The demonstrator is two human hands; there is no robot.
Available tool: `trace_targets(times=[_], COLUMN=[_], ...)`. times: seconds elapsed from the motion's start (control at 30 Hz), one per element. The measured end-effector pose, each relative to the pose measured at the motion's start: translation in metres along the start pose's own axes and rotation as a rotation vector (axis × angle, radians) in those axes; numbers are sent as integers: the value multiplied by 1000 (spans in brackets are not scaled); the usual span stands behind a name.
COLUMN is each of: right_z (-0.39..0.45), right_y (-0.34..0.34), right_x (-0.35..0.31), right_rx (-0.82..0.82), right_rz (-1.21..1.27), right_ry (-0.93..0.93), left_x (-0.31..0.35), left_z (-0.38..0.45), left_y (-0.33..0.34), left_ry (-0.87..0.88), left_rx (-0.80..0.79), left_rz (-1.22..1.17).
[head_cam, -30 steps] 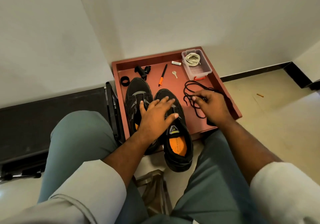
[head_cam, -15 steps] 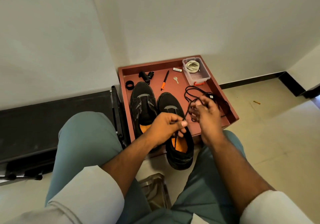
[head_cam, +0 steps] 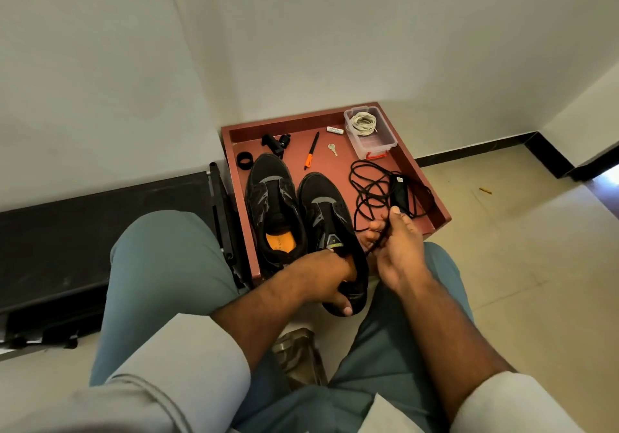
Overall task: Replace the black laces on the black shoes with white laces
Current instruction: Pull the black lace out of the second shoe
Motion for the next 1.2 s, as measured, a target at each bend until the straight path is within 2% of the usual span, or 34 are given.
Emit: trace_targets(times=[0.13,0.27,0.4,0.47,0.5,0.6,0.67,0.73,0.83,0.9,0.93,1.0,1.07,1.13,1.2], right_z=[-3,-7,-14,-16,-17,-23,-28,-33,-43,-51,-56,-62,-64,-66,-69], right_y=[0,-3,-4,-2,0,10,20,30,42,47,50,55,59,61,60], right_x=[-1,1,9,11,11,16,22,27,30,33,35,33,29,26,30], right_rx=[-23,-78,-140,-165,-184,-264,-336,-407,-502,-559,-580,-601,-619,-651,-680], right_rz=[-47,-38,-102,-115,-123,-190,-236,-242,-237,-230,-210,-143,-65,-38,-49], right_ry=[8,59,113,113,112,117,132,156,185,200,207,212,201,198,220], left_x=[3,-10,-24,-28,-31,-40,-33,-28,-44,-49,-46,-35,-27,-27,-40], left_z=[6,11,14,11,6,-24,-37,-45,-61,-71,-73,-72,-71,-76,-85], left_y=[-2,-19,-28,-27,-28,-51,-64,-65,-64,-71,-74,-71,-61,-59,-65], left_ry=[-78,-148,-213,-191,-158,38,168,174,62,66,108,184,196,197,150], left_rx=[94,233,269,310,371,663,637,592,720,769,735,568,443,471,599], left_rz=[232,287,269,158,19,-623,-813,-829,-915,-984,-1016,-1099,-1153,-1173,-1183])
Point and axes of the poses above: each hand's wrist, its own z-axis towards the middle knuckle, its own y-axis out of the palm, x = y × z, the point moved 7 cm from there along z, towards the middle knuckle, and after that the axes turned 8 degrees about -x, right-handed, at the moved point
